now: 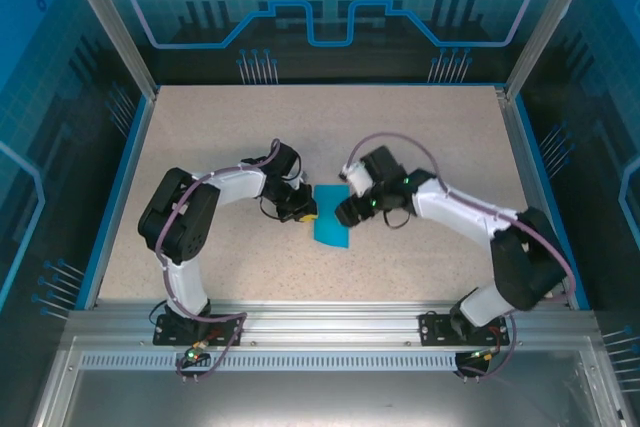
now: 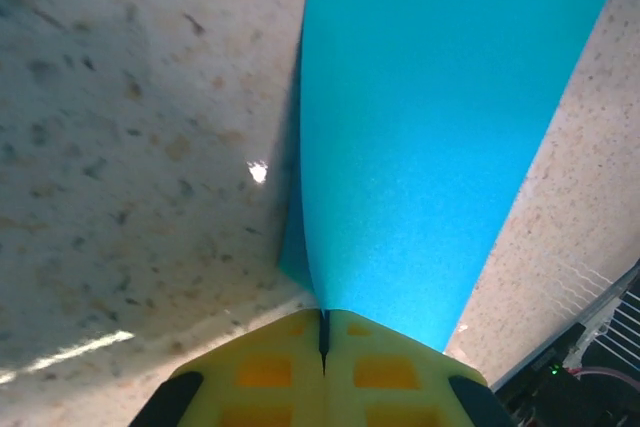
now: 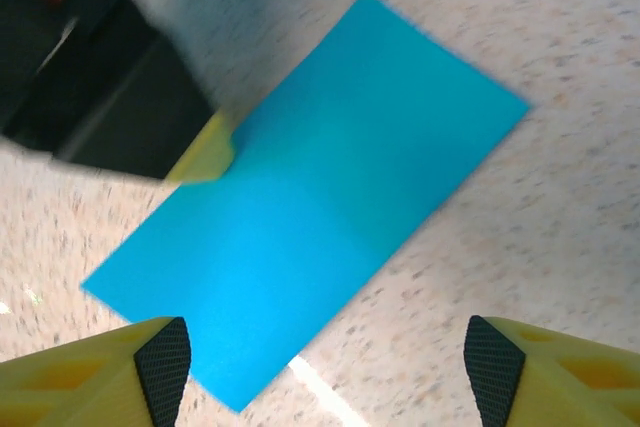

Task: Fold a paper plane with a square sheet of paper (fold left side to right side)
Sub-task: Third fold the triangle at the center of the table.

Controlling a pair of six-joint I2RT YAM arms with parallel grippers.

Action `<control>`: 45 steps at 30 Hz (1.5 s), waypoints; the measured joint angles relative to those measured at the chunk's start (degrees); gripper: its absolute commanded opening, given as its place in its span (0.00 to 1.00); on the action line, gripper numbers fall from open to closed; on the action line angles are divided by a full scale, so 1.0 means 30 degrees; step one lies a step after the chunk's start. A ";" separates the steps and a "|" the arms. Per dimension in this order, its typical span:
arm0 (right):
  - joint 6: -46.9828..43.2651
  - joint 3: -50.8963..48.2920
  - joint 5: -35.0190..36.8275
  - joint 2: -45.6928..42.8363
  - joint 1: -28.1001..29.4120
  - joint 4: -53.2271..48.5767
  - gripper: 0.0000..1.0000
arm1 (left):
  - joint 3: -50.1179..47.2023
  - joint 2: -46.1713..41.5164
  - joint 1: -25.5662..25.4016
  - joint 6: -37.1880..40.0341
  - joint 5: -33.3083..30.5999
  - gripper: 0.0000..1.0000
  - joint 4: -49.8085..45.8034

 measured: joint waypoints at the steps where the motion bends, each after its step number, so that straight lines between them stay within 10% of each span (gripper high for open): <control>1: -0.0219 -0.0692 0.0699 -0.0495 0.0962 0.0393 0.74 | 0.0000 -0.0029 -0.0007 -0.0087 0.0000 0.02 -0.0066; 11: -0.1851 -0.2754 0.7169 -0.0160 0.7300 0.3220 0.72 | 0.0000 -0.0044 -0.0022 -0.0911 -0.0007 0.01 -0.0845; 23: -0.3832 -0.1027 0.9391 0.3322 0.8342 0.4444 0.68 | 0.0044 -0.0044 -0.0029 -0.0984 -0.0007 0.01 -0.1246; 41: -0.4080 -0.0852 0.9151 0.3526 0.8335 0.4962 0.02 | 0.0605 -0.0044 -0.0029 -0.0976 -0.0058 0.03 -0.1719; 45: -0.3818 -0.0933 0.9012 0.3395 0.8327 0.4962 0.00 | 0.0648 -0.0044 -0.0066 -0.0903 -0.0226 0.14 -0.1887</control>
